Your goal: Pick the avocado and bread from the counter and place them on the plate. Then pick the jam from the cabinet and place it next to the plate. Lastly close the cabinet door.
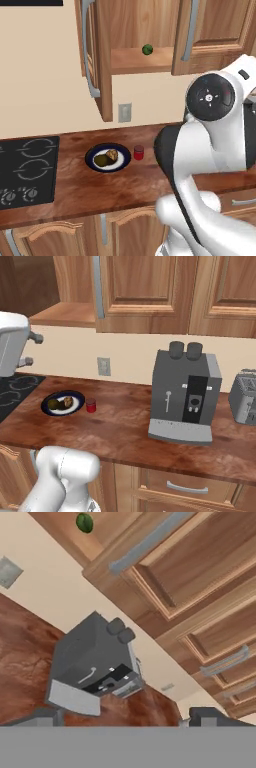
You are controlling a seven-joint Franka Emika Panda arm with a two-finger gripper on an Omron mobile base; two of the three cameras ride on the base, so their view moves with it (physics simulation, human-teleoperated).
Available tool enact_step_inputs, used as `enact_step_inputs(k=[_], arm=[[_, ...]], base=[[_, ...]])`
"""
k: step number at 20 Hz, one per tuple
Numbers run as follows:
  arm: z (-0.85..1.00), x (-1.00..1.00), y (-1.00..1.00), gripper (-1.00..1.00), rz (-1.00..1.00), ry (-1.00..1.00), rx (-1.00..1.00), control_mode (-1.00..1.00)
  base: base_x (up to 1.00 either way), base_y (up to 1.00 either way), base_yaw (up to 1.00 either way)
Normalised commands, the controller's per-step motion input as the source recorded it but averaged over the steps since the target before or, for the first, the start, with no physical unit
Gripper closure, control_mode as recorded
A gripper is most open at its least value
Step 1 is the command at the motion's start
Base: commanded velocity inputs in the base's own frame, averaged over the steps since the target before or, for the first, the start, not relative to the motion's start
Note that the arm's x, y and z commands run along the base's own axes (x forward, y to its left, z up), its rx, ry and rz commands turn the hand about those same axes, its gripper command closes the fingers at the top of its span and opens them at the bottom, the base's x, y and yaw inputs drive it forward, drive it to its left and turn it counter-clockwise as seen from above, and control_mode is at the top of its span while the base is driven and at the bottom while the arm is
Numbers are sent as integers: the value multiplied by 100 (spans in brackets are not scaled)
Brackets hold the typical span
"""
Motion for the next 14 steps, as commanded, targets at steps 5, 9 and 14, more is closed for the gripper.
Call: enact_step_inputs(k=[5,9,14], arm=[[0,-82,63,-100,14,0,0,-100],[0,-68,58,-100,11,-1,0,-100],[0,-54,69,-100,5,0,0,-100]], base=[[0,0,0],[0,0,0],[0,0,0]])
